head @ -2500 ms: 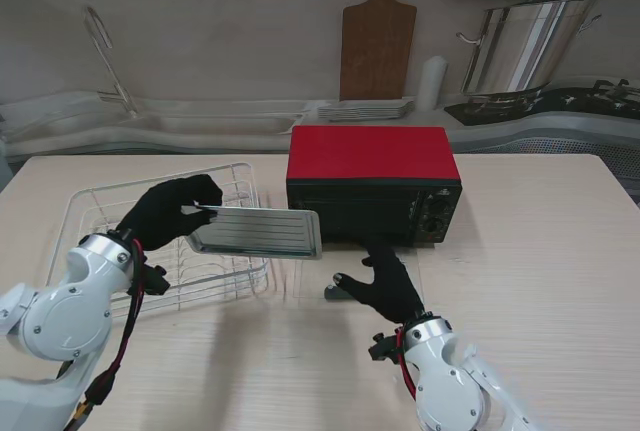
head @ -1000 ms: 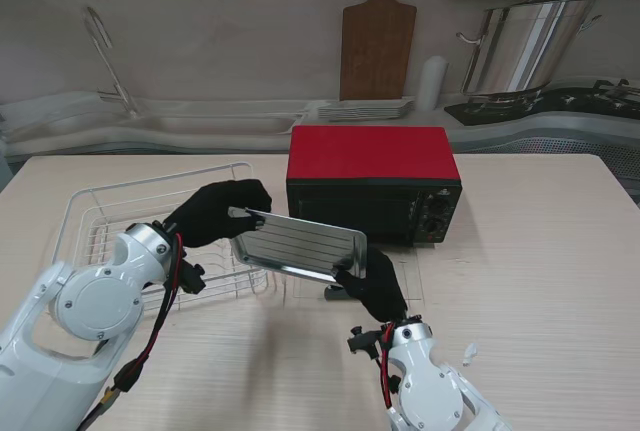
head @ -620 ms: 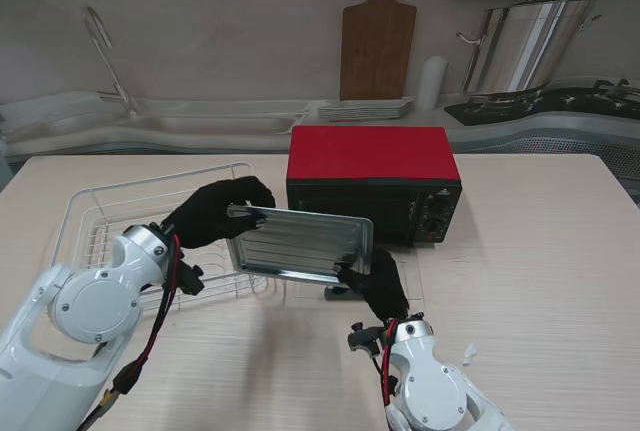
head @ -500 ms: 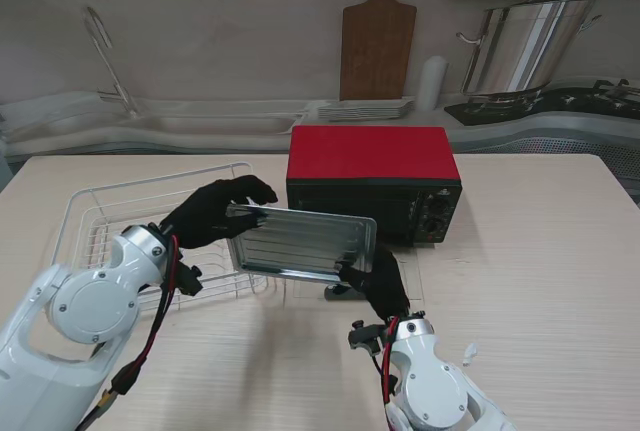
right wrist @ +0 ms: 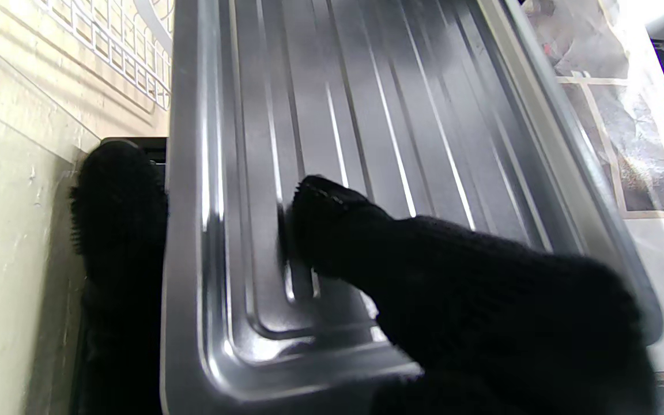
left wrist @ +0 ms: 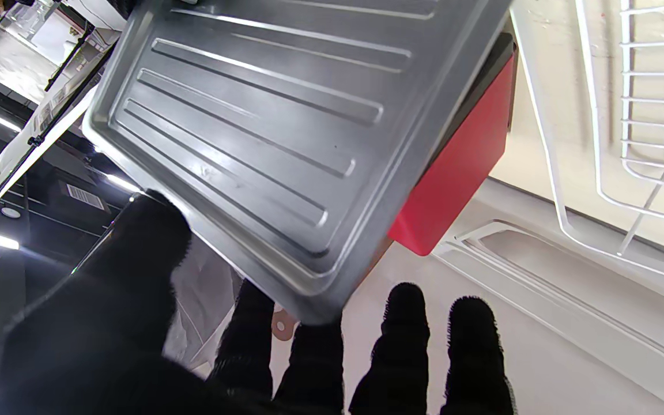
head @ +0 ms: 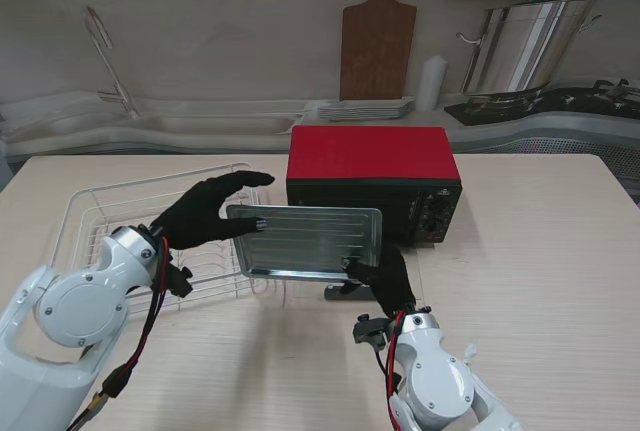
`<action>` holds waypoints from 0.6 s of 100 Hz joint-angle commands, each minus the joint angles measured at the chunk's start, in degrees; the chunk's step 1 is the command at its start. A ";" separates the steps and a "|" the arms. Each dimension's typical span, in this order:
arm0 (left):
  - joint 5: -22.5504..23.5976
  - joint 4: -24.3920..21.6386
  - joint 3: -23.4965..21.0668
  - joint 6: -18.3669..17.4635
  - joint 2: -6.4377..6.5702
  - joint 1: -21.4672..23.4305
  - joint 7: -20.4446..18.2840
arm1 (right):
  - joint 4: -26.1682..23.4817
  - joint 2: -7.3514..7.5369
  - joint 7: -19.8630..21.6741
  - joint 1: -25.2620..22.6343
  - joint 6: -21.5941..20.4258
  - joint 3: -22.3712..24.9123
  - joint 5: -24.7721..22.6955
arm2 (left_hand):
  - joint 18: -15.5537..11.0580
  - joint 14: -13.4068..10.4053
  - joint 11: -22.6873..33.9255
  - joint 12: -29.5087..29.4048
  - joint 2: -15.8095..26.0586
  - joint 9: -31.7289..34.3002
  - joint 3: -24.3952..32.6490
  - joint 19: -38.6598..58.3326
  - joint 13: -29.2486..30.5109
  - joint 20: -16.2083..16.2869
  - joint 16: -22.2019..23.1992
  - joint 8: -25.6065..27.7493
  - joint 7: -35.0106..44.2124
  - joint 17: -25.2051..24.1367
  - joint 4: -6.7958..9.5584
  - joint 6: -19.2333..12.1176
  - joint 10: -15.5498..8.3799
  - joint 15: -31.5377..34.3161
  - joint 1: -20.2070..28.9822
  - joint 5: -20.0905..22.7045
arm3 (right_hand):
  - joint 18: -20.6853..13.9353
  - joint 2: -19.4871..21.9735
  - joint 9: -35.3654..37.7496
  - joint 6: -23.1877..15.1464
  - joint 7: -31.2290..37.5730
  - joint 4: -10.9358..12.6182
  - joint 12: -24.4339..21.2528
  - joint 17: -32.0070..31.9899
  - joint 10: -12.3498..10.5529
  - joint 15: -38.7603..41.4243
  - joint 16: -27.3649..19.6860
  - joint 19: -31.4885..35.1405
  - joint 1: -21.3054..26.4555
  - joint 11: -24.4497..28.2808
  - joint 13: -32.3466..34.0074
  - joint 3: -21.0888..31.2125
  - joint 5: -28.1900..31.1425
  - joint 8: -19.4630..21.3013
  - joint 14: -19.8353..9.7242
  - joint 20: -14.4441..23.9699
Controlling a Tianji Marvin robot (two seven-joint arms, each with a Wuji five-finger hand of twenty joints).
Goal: Slide the trays into the oven
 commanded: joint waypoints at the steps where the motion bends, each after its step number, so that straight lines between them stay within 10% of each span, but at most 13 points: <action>1: 1.07 -0.84 -0.41 -0.32 -0.33 1.08 0.52 | -0.98 -0.57 0.64 -0.62 0.53 0.30 0.44 | -1.67 -1.50 -2.04 -1.42 1.26 -2.33 -2.51 -3.78 -1.30 -0.42 -1.42 -1.19 -1.34 -1.13 -0.22 0.34 -0.91 -2.37 -2.61 -2.62 | -1.47 1.55 2.04 -2.42 7.16 -0.91 -1.02 2.25 1.23 1.42 -0.18 2.35 3.93 0.53 3.48 4.52 5.76 0.64 1.67 -0.80; 60: 13.36 1.56 -0.04 -3.52 -0.99 2.91 7.75 | -3.82 0.06 3.35 -2.60 9.74 6.73 4.21 | -2.24 -3.17 -8.59 -6.73 7.29 -3.21 -11.93 -22.32 -3.93 1.24 -6.42 -7.15 -7.18 0.75 1.12 -2.62 -1.77 -9.30 -0.94 -0.11 | -0.35 1.93 1.06 -0.74 7.06 -0.86 -0.67 2.23 2.74 1.83 -0.87 3.02 3.95 0.68 3.55 4.48 3.94 -1.44 2.61 -0.78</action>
